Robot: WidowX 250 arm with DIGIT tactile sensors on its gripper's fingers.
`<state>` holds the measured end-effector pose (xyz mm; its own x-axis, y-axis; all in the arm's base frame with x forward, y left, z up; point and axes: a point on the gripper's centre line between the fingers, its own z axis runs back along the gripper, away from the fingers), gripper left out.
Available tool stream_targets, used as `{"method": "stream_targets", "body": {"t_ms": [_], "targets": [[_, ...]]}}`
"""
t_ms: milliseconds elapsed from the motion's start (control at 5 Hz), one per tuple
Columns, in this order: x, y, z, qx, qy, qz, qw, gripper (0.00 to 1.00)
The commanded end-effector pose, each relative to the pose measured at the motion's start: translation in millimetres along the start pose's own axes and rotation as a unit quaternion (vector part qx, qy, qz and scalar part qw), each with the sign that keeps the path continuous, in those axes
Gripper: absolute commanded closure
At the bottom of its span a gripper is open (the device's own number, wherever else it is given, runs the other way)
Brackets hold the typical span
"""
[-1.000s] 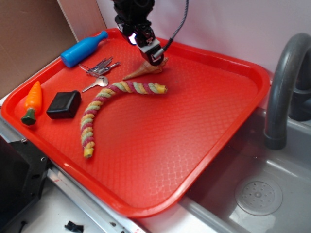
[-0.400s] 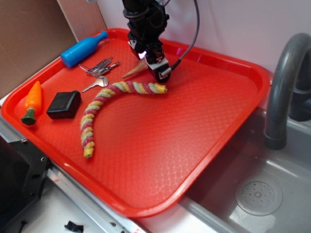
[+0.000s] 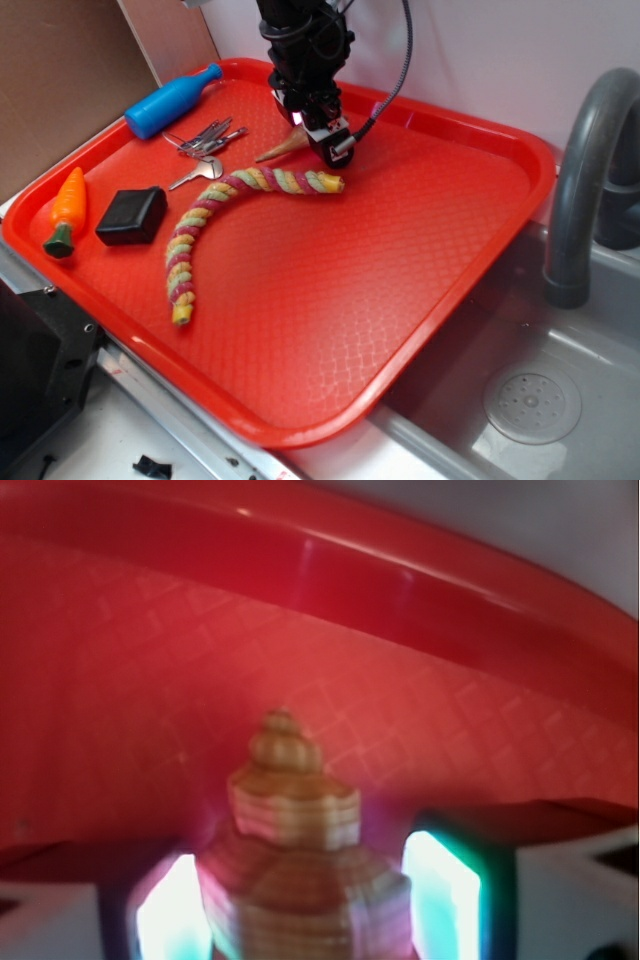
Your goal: Grab the shell.
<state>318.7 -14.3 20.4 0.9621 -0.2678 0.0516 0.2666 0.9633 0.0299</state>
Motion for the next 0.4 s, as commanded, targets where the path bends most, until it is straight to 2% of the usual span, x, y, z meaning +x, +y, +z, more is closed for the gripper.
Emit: {"method": "stream_targets", "body": {"t_ms": [0,200], "targets": [[-1.8,-7.6,44.0,-0.041,-0.002,0.064,0.997,1.00],[-13.7,-23.1,94.0,-0.024,0.012,0.144,0.989,1.00]]}}
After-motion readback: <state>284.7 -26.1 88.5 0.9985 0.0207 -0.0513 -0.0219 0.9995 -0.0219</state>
